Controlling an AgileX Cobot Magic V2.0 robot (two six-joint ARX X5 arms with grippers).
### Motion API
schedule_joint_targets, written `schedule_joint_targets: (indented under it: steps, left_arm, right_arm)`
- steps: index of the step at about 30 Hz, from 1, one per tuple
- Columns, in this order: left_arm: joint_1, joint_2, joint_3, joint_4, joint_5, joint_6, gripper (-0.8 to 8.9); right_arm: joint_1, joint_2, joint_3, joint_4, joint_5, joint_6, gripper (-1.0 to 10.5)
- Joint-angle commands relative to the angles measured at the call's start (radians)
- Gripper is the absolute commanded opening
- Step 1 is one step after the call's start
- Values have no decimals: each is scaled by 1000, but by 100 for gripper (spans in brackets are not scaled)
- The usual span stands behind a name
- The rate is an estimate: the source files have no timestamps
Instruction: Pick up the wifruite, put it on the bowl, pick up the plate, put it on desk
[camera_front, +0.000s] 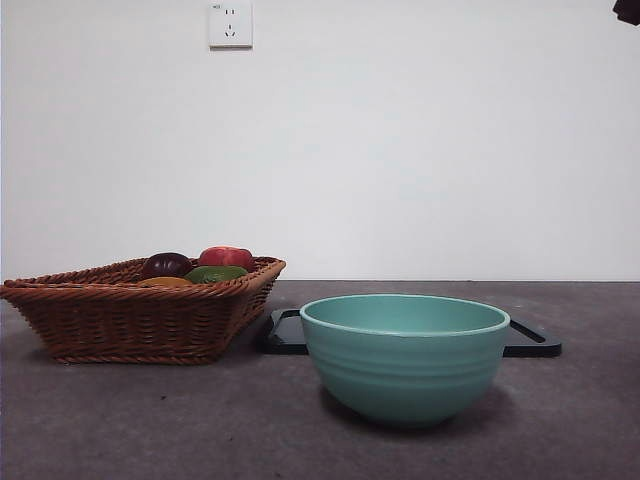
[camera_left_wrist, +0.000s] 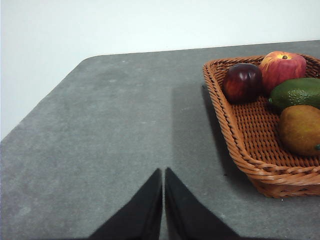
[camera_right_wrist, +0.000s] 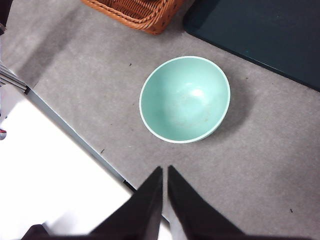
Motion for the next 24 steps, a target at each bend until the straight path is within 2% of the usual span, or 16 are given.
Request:
schedule_joint_targets:
  steps: [1,15,17,20,24]
  left_arm:
    - [3,-2,-21,-7,-2,-10,7]
    - [3,-2,-21,-7,-2,-10,7]
    - [3,-2,-21,-7,-2,-10,7]
    - [3,-2,-21,-7,-2,-10,7]
    - [3,-2,-21,-7,-2,-10,7]
  right_arm:
    - [5,6,14,8,-1,-11,5]
    - [6,6,14,8,-2,-11,5]
    - [-3,-1,14,12,10,-45,5]
    - [-62,-20,13,62,54,-93,5]
    - [-223,-82,-22,226,63,-143,6]
